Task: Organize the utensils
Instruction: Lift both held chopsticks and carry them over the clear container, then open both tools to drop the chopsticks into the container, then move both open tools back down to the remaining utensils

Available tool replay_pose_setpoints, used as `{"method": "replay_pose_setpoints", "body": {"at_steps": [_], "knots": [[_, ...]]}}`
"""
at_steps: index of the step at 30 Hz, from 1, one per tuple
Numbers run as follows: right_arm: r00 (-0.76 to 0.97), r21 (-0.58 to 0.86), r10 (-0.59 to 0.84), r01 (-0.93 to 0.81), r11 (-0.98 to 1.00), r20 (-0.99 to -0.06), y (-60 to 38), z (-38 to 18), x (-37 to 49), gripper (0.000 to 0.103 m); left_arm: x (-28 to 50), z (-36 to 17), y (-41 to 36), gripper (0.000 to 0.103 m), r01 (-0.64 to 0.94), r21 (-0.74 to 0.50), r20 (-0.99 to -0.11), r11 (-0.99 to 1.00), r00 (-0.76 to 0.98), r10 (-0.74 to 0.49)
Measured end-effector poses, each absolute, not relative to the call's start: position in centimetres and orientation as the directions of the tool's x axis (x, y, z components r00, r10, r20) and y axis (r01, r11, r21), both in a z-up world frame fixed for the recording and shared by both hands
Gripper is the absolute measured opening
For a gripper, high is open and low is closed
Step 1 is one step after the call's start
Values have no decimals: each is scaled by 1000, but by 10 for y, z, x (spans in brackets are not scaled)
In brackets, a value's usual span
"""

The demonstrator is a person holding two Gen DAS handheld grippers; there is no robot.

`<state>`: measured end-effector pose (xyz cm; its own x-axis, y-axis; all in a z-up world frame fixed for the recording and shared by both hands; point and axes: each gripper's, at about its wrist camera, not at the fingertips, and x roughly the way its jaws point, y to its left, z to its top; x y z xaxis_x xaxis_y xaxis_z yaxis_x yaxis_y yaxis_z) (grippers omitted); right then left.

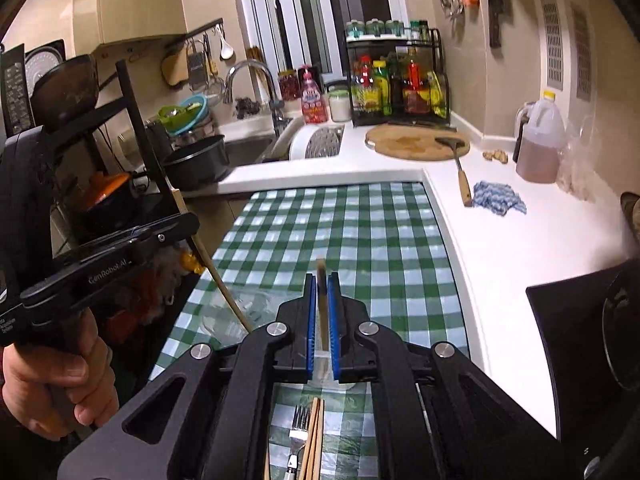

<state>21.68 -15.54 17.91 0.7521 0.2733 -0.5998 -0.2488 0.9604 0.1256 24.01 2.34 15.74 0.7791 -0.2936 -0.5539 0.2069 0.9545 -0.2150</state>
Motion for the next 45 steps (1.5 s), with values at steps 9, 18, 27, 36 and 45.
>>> {"method": "replay_pose_setpoints", "body": {"at_steps": [9,18,27,36,45], "knots": [[809,48,188,-195,980,-557,-168,194,193,39,198,197,33,37,155,-146,-451,977,869,-205],[902,19,156,-163,987,-402,-190,213,107,43,105,202,29,37,134,-86,-353,987,923,-156],[897,8,172,-185,983,-407,-194,146,28,43,22,133,15,37,139,-45,-377,989,915,-145],[829,8,153,-176,984,-538,-192,68,15,43,-4,51,11,36,147,-64,-462,987,873,-159],[757,2,143,-184,983,-637,-181,17,23,46,7,9,20,35,102,-132,-553,986,818,-159]]}}
